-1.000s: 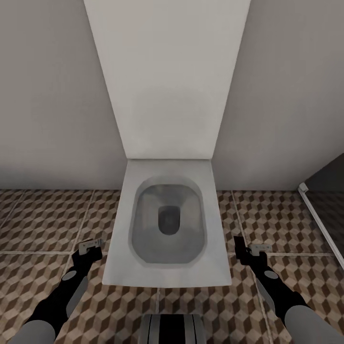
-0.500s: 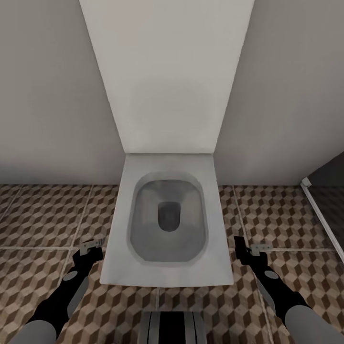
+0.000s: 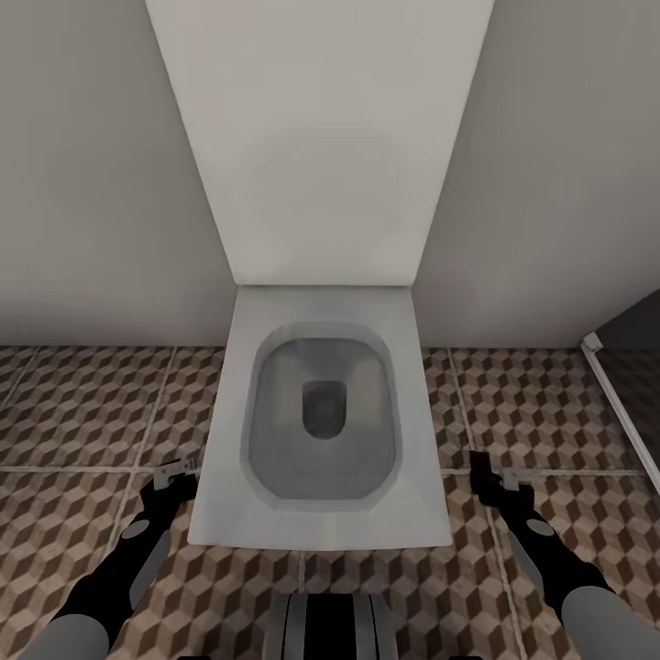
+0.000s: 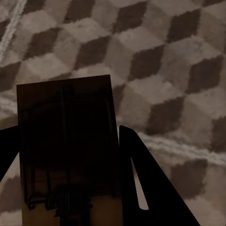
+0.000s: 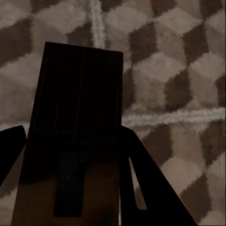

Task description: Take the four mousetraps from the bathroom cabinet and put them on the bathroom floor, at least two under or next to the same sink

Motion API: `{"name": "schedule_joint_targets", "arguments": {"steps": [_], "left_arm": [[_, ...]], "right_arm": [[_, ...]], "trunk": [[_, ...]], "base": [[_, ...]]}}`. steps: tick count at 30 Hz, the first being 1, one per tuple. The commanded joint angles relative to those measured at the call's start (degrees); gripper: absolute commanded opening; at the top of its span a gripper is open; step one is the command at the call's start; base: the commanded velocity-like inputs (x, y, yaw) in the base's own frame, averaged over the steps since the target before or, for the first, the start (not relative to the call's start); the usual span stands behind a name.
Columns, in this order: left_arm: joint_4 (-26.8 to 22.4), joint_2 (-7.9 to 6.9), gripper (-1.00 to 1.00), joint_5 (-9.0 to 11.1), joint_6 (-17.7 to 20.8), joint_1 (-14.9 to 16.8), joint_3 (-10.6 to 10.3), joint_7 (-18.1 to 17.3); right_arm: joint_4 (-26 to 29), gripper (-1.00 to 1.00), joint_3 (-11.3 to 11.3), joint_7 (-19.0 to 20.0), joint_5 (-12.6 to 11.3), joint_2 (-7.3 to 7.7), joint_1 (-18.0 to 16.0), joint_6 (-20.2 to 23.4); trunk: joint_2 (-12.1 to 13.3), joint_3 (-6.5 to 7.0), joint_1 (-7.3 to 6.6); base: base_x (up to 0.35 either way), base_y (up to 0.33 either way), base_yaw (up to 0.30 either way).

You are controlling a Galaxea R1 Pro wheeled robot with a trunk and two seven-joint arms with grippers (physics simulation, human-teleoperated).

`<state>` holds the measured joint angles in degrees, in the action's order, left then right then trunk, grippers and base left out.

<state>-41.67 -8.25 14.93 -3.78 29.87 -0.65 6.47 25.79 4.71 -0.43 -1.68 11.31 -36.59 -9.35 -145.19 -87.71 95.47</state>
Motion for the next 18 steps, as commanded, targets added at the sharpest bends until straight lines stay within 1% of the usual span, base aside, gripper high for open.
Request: {"name": "schedule_joint_targets", "arguments": {"steps": [1, 2, 5, 12, 15, 18], "left_arm": [[0.0, -0.02, -1.00, 0.3, -0.2, 0.0, -0.1, 0.3], [0.0, -0.02, -1.00, 0.2, -0.2, 0.0, -0.1, 0.3], [0.0, -0.01, -1.00, 0.2, -0.2, 0.0, -0.1, 0.3], [0.0, -0.22, -1.00, 0.1, -0.4, 0.0, -0.1, 0.3], [0.0, -0.38, -1.00, 0.0, -1.4, 0.0, -0.1, 0.3], [0.0, -0.32, -1.00, 0.0, -2.5, 0.0, -0.1, 0.4]], "right_arm": [[0.0, -1.00, 0.6, 0.0, -0.1, 0.02, 0.0, -0.2], [0.0, -1.00, 1.5, 0.0, -0.1, 0.05, 0.0, -0.2], [-0.1, -1.00, 2.6, 0.0, 0.0, 0.09, -0.1, -0.2], [-0.1, -1.00, 3.0, 0.0, 0.3, 0.11, -0.1, -0.2], [-0.1, -1.00, 3.0, 0.0, 0.3, 0.11, -0.1, -0.1], [-0.1, -1.00, 3.0, 0.0, 0.4, 0.11, -0.1, -0.1]], "trunk": [[0.0, -0.03, -0.01], [0.0, -0.03, -0.01], [0.0, -0.03, -0.01], [0.0, -0.03, -0.01], [0.0, -0.03, -0.01], [-0.1, -0.69, 0.07]], "base": [[0.000, 0.000, 0.000], [0.000, 0.000, 0.000], [0.000, 0.000, 0.000], [0.000, 0.000, 0.000], [0.000, 0.000, 0.000], [0.000, 0.000, 0.000]]}}
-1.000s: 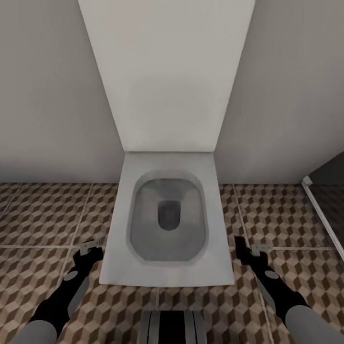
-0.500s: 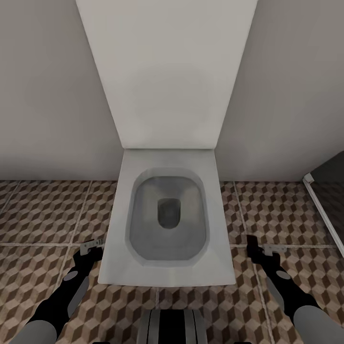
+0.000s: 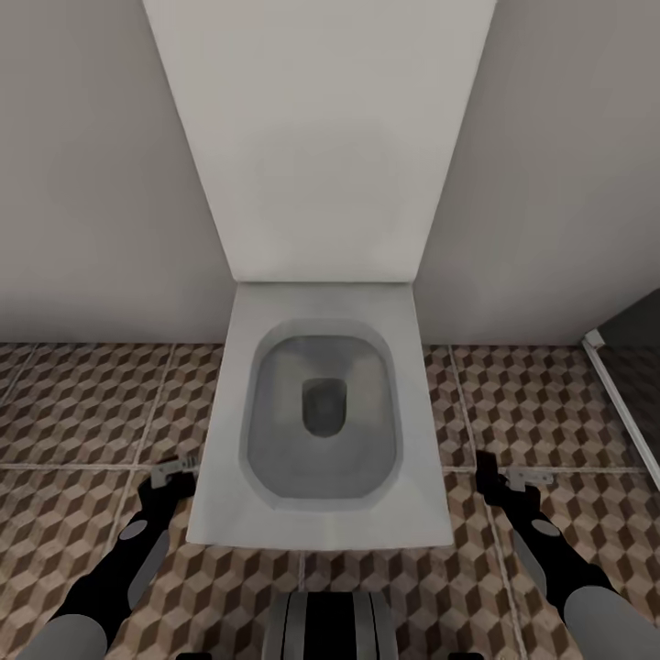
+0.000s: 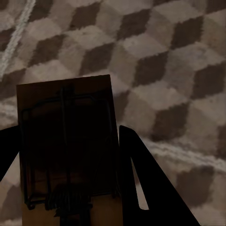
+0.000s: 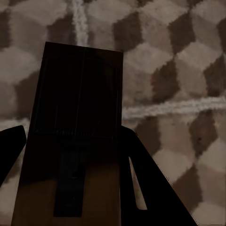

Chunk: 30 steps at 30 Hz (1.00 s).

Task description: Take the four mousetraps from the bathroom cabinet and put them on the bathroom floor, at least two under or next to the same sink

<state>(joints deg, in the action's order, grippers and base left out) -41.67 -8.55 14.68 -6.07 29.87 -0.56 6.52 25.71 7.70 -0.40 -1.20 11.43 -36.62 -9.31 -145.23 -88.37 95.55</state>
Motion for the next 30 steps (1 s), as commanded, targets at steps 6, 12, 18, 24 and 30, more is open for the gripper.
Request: {"name": "schedule_joint_targets", "arguments": {"steps": [6, 12, 18, 24, 30], "left_arm": [[0.0, 0.17, -1.00, 0.2, -0.6, 0.0, -0.1, 0.5], [0.0, -0.07, -1.00, 0.2, -0.7, 0.0, -0.1, 0.4], [0.0, 0.14, -1.00, 0.2, -0.7, 0.0, -0.1, 0.3], [0.0, -0.02, -1.00, 0.2, -0.7, 0.0, -0.1, 0.3], [-0.1, -0.34, -1.00, 0.3, -0.7, 0.0, -0.1, 0.3]], "right_arm": [[0.0, -1.00, 0.0, 0.0, -0.1, -0.01, 0.0, -0.2], [0.0, -1.00, 0.0, 0.0, -0.1, -0.01, 0.0, -0.2], [0.0, -1.00, 0.0, 0.0, -0.1, -0.01, -0.1, -0.2], [0.0, -1.00, -0.2, 0.0, 0.0, -0.01, -0.3, -0.1], [1.0, -1.00, -0.3, 0.0, 0.2, -0.07, -0.8, 0.0]], "trunk": [[-0.1, -1.36, 0.14], [-0.1, -1.59, 0.17], [-0.1, -1.59, 0.17], [-0.1, -1.59, 0.17], [-0.1, -1.59, 0.17]], "base": [[0.000, 0.000, 0.000], [0.000, 0.000, 0.000], [0.000, 0.000, 0.000], [0.000, 0.000, 0.000], [0.000, 0.000, 0.000]]}}
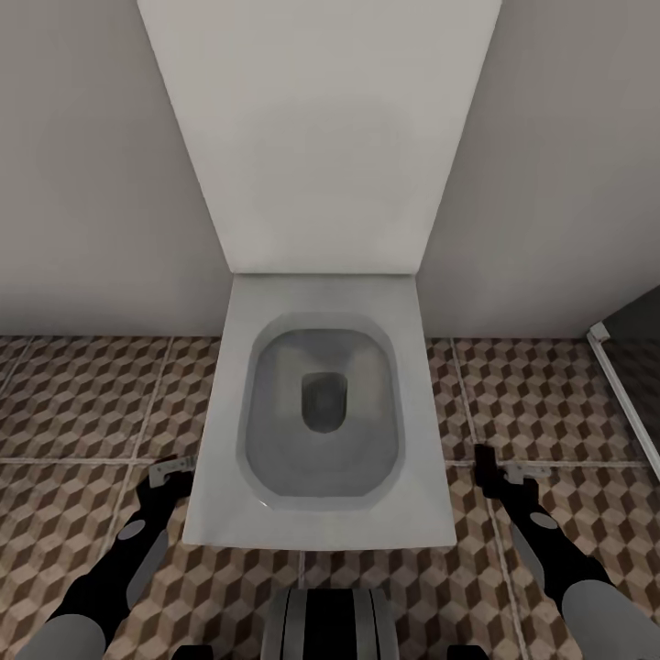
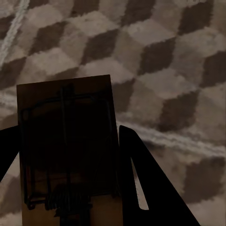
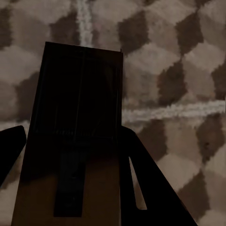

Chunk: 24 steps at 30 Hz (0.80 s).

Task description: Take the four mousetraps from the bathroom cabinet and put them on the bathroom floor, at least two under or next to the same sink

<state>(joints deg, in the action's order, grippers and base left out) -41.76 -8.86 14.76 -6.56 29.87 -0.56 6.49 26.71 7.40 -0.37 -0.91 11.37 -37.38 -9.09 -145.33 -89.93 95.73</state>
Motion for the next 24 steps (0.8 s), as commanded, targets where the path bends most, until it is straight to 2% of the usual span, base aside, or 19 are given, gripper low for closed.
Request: {"name": "schedule_joint_targets", "arguments": {"steps": [1, 12, 20, 24], "left_arm": [[0.0, -0.09, -1.00, 0.2, -0.2, 0.0, -0.1, 0.3], [-0.3, -0.11, -1.00, 0.3, -0.3, 0.1, -0.1, 0.4], [-0.3, 0.26, -1.00, 0.3, -0.3, 0.1, -0.2, 0.4], [-0.3, 0.36, -1.00, 0.3, -0.3, 0.1, -0.2, 0.3]], "right_arm": [[0.1, -1.00, 0.0, 0.0, 0.0, -0.10, -0.1, -0.2], [0.4, -1.00, -1.1, 0.0, 0.8, -0.35, -0.3, -0.1], [0.4, -1.00, -1.2, 0.0, 0.8, -0.32, -0.3, -0.1], [0.4, -1.00, -1.2, 0.0, 0.8, -0.34, -0.3, -0.1]], "trunk": [[0.0, -0.03, -0.01], [0.0, -0.03, -0.01], [-0.1, -1.80, 0.20], [-0.1, -1.80, 0.20]], "base": [[0.000, 0.000, 0.000], [0.000, 0.000, 0.000], [0.000, 0.000, 0.000], [0.000, 0.000, 0.000]]}}
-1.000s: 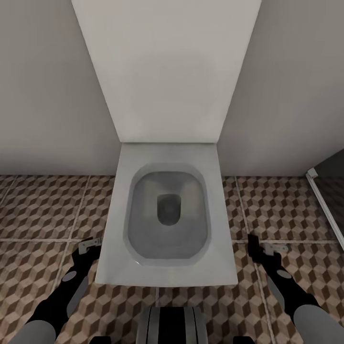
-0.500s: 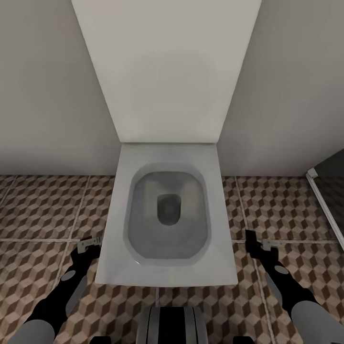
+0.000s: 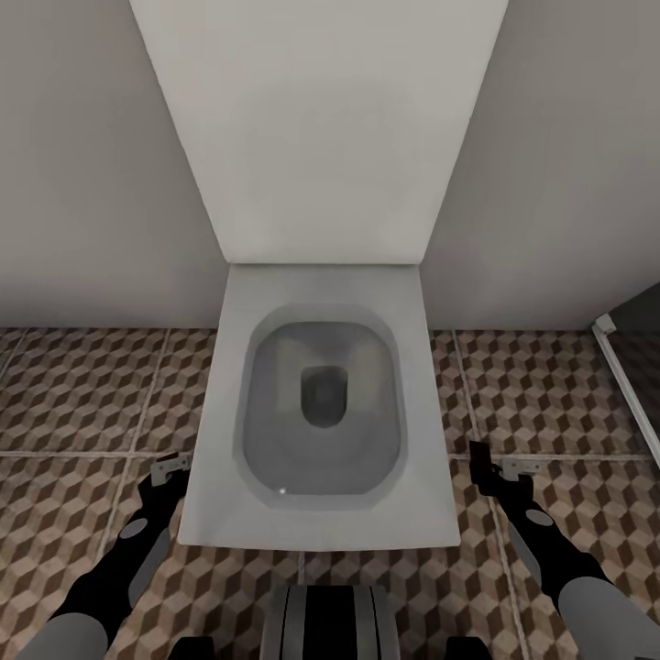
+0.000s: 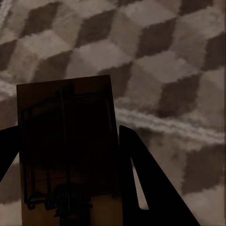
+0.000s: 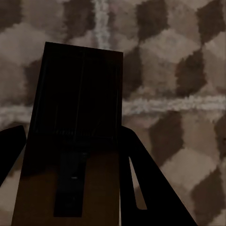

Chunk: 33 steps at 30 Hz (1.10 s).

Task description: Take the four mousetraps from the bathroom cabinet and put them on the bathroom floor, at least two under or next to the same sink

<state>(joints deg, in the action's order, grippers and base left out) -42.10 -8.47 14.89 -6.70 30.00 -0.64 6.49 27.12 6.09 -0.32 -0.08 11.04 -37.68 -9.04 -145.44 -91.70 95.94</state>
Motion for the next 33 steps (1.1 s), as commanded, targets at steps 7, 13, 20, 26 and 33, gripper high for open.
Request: {"name": "schedule_joint_targets", "arguments": {"steps": [7, 13, 20, 26, 33], "left_arm": [[0.0, 0.08, -1.00, 0.2, -0.2, 0.0, -0.2, 0.3], [0.0, 0.06, -1.00, 0.2, -0.2, 0.0, -0.2, 0.3], [0.0, 0.12, -1.00, 0.2, -0.2, 0.0, -0.2, 0.3], [0.0, -0.21, -1.00, 0.2, -0.2, 0.0, -0.2, 0.3], [0.0, -0.84, -1.00, 0.0, -0.3, 0.0, 0.0, 0.5]], "right_arm": [[0.0, -1.00, 0.1, 0.0, 0.0, 0.01, 0.0, -0.2], [0.0, -1.00, 0.0, 0.4, 0.0, 0.03, 0.0, -0.3], [-0.1, -1.00, 0.0, 0.5, 0.0, 0.03, 0.0, -0.3], [-0.1, -1.00, 0.0, 0.5, 0.1, 0.03, 0.0, -0.3], [-0.1, -1.00, 0.0, 0.5, 0.1, 0.03, 0.0, -0.4]], "trunk": [[0.0, -0.03, -0.01], [0.0, -0.03, -0.01], [0.0, -0.03, -0.01], [0.0, -0.03, -0.01], [0.0, -0.03, -0.01]], "base": [[0.000, 0.000, 0.000], [0.000, 0.000, 0.000], [0.000, 0.000, 0.000], [0.000, 0.000, 0.000], [0.000, 0.000, 0.000]]}}
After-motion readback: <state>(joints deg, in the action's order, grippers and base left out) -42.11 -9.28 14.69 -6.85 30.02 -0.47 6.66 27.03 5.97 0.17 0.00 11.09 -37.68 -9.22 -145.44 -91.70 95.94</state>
